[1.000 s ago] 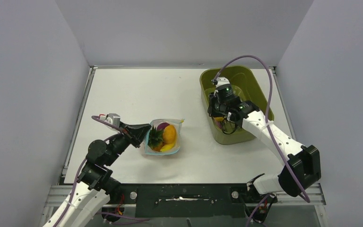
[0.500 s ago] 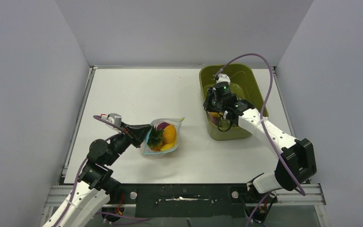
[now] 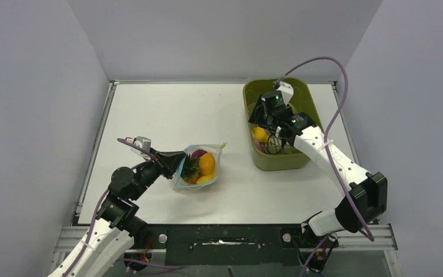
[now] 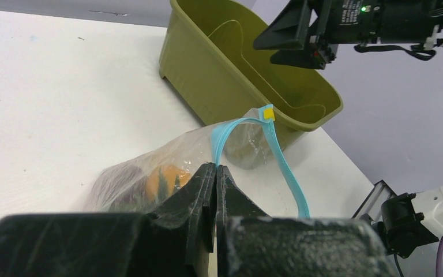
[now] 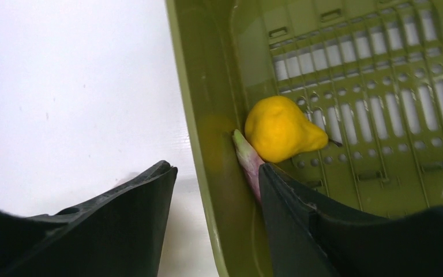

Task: Place the food in the zip-top bag and seal the zipper
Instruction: Move the bin to the center of the board.

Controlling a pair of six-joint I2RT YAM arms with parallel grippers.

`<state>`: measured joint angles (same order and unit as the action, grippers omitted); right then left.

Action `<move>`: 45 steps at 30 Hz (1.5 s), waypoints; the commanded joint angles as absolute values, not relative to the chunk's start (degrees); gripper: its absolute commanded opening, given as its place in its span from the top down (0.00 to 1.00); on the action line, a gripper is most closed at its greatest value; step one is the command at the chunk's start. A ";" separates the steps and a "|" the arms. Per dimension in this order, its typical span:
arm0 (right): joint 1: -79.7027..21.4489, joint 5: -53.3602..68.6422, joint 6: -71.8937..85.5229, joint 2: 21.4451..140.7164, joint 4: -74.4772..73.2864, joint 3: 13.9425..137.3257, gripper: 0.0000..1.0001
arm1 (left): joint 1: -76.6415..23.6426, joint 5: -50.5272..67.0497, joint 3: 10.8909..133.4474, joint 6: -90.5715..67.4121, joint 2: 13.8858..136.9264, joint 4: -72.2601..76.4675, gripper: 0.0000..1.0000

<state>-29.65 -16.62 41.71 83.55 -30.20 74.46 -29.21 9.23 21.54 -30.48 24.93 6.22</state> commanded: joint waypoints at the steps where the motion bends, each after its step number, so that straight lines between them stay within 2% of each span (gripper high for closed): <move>1: -29.45 -28.27 56.34 78.14 -43.70 78.97 0.41 | -29.44 8.84 24.10 -29.09 24.40 7.56 1.00; 5: -28.49 -32.91 72.21 78.09 -61.75 82.29 0.32 | -29.44 8.93 24.00 -29.02 23.79 7.26 1.00; 9: -28.04 -32.85 81.83 75.21 -71.46 80.86 0.30 | -29.44 9.05 23.93 -28.92 23.01 6.77 1.00; 14: -27.76 -32.54 88.37 70.59 -74.41 76.34 0.30 | -29.44 9.22 23.99 -28.57 22.17 6.33 1.00; 27: -25.46 -29.19 90.22 68.66 -72.79 69.56 0.31 | -29.44 10.51 24.98 -28.75 21.97 5.77 1.00; 31: -24.67 -28.49 89.80 68.03 -69.18 66.92 0.37 | -29.44 10.49 25.51 -28.65 21.97 4.95 1.00; 43: -22.96 -27.45 85.91 62.70 -55.58 56.17 0.64 | -29.44 10.23 24.34 -29.80 21.09 5.45 1.00; 45: -22.49 -26.93 85.45 61.85 -54.20 54.56 0.71 | -29.44 10.28 24.35 -29.88 21.09 5.50 1.00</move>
<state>-23.38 -26.83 86.70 64.18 -59.07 57.17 -29.21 9.52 22.33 -29.58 21.65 3.49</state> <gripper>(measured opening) 0.358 0.012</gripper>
